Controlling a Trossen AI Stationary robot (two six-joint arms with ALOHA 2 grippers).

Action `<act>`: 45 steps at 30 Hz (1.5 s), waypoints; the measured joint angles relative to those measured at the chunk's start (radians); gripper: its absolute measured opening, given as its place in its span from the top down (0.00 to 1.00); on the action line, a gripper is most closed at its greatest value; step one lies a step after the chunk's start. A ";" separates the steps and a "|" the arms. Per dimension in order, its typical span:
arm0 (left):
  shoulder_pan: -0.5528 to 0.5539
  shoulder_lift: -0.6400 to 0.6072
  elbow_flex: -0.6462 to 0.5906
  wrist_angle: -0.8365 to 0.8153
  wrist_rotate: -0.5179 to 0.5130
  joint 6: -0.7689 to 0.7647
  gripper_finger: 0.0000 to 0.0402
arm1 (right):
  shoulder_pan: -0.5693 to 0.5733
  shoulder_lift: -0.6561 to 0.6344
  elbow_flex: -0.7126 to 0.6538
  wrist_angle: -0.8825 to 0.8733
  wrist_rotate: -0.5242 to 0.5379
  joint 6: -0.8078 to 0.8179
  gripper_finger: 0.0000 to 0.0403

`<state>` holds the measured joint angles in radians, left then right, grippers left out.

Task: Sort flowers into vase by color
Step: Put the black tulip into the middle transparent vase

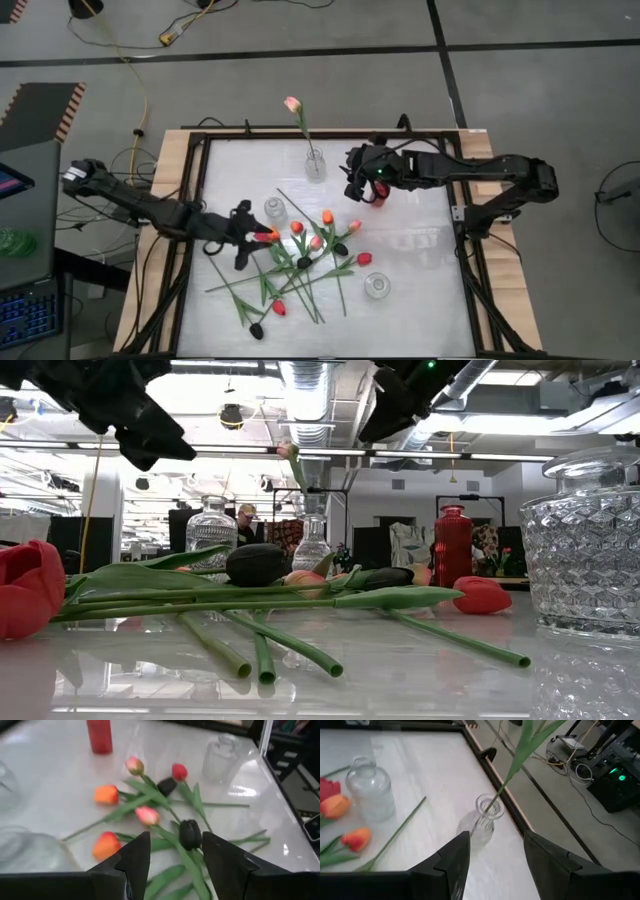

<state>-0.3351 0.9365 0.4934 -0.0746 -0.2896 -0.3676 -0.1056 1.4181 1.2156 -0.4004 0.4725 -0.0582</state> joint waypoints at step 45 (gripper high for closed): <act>-0.086 0.601 0.154 -0.015 0.136 -0.330 0.62 | 0.047 0.001 0.000 -0.091 -0.003 0.031 0.47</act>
<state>-0.4213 1.5379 0.6472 -0.0898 -0.1535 -0.6977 -0.0589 1.4189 1.2152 -0.4917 0.4690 -0.0272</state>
